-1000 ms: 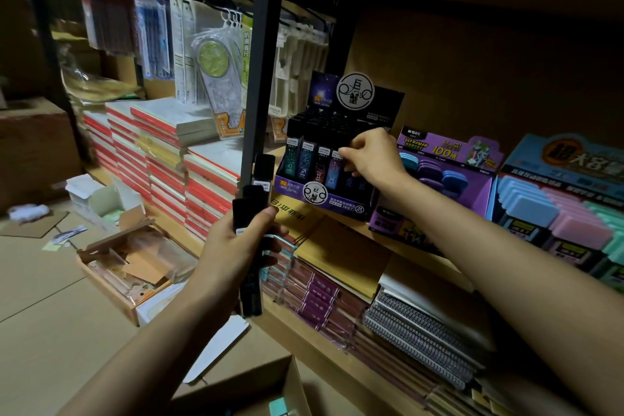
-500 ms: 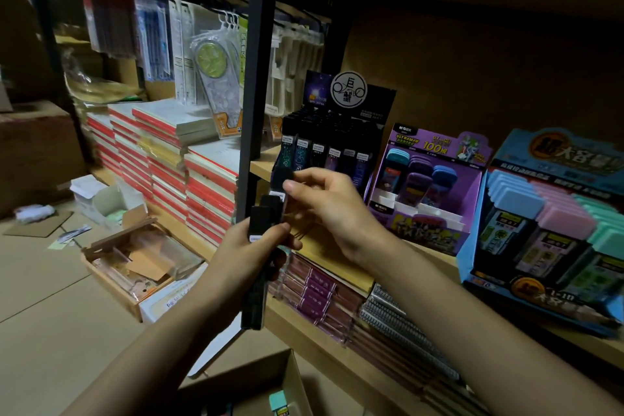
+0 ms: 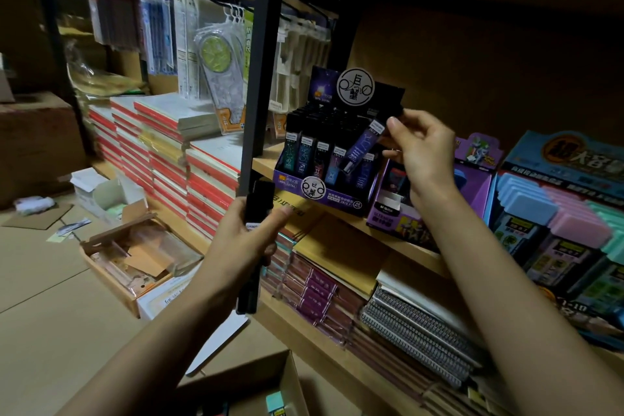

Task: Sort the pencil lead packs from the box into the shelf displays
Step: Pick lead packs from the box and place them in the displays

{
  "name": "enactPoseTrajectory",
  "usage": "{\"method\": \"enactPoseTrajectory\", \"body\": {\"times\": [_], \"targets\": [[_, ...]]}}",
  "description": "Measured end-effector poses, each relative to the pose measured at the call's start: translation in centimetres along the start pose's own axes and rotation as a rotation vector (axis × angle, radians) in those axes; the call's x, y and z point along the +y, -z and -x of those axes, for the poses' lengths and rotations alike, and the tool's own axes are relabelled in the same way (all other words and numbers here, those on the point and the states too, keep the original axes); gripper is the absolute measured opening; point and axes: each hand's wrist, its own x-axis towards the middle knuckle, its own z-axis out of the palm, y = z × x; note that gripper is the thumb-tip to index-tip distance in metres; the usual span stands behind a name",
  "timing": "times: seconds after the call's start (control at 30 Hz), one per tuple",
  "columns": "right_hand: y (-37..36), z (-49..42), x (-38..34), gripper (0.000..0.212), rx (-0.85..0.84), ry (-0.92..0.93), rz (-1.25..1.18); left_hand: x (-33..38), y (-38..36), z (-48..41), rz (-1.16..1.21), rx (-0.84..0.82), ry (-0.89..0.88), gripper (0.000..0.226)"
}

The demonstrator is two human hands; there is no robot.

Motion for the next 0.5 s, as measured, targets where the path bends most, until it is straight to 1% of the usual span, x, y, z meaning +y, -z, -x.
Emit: {"method": "enactPoseTrajectory", "body": {"times": [0.07, 0.17, 0.23, 0.4, 0.5], "targets": [[-0.3, -0.3, 1.0, 0.022, 0.013, 0.034, 0.085, -0.3, 0.1, -0.3, 0.055, -0.010, 0.019, 0.014], [-0.9, -0.6, 2.4, 0.027, -0.001, 0.157, 0.275, -0.5, 0.3, -0.5, 0.010, -0.011, 0.027, 0.011], [-1.2, -0.7, 3.1, 0.029, -0.035, 0.250, 0.404, -0.6, 0.4, -0.3, -0.014, -0.026, 0.017, 0.016], [-1.9, -0.8, 3.7, 0.030, -0.074, 0.284, 0.453, -0.2, -0.1, 0.6, -0.010, -0.063, 0.004, 0.045], [-2.2, -1.0, 3.8, 0.029, -0.084, 0.289, 0.480, -0.1, 0.0, 0.6, -0.003, -0.070, -0.013, 0.045]]}}
